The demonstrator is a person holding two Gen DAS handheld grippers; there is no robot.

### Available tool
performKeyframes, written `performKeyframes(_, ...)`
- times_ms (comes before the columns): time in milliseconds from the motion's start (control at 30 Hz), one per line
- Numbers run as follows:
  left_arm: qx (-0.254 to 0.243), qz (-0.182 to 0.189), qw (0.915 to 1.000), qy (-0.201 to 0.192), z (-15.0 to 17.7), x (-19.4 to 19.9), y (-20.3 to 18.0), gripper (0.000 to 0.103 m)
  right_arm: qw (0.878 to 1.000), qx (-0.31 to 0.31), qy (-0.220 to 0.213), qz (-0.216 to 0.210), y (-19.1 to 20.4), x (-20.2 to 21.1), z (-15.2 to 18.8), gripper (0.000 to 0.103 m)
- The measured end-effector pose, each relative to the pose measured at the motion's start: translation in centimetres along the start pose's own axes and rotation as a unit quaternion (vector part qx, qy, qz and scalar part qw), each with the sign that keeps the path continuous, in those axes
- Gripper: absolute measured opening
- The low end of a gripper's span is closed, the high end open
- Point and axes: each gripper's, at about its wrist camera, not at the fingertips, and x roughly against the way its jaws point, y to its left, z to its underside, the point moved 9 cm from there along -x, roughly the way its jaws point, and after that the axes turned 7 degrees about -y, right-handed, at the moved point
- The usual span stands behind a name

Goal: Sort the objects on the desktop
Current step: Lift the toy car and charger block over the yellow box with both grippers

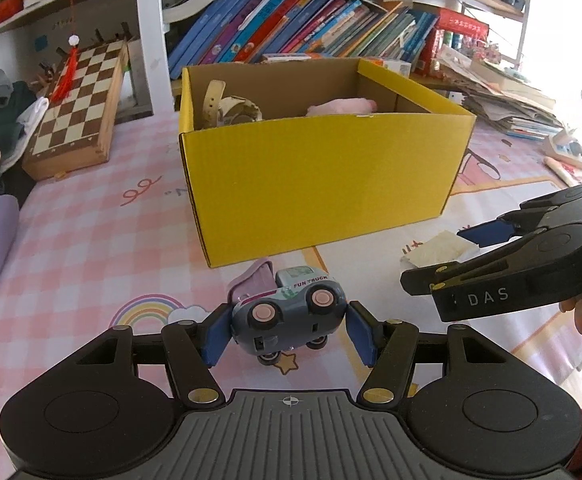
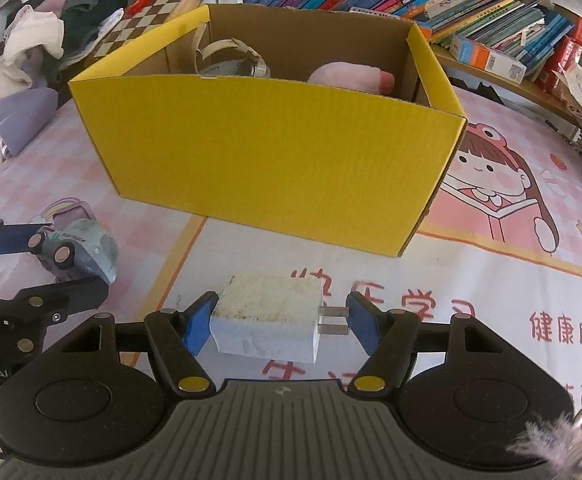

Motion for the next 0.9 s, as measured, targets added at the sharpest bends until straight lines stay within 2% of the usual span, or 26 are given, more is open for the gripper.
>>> performKeyframes(367, -0.013, 0.012, 0.9995, -0.025, -0.8, 2.1, -0.1, 0.061, 1.000, 0.001, -0.016, 0.003, 0.9, 2.5, 0.0, 0.067)
performKeyframes(900, -0.054, 0.036, 0.9941, -0.086, -4.4, 5.2, -1.1, 0.061, 0.998, 0.021, -0.058, -0.012, 2.3, 6.4, -3.0, 0.067)
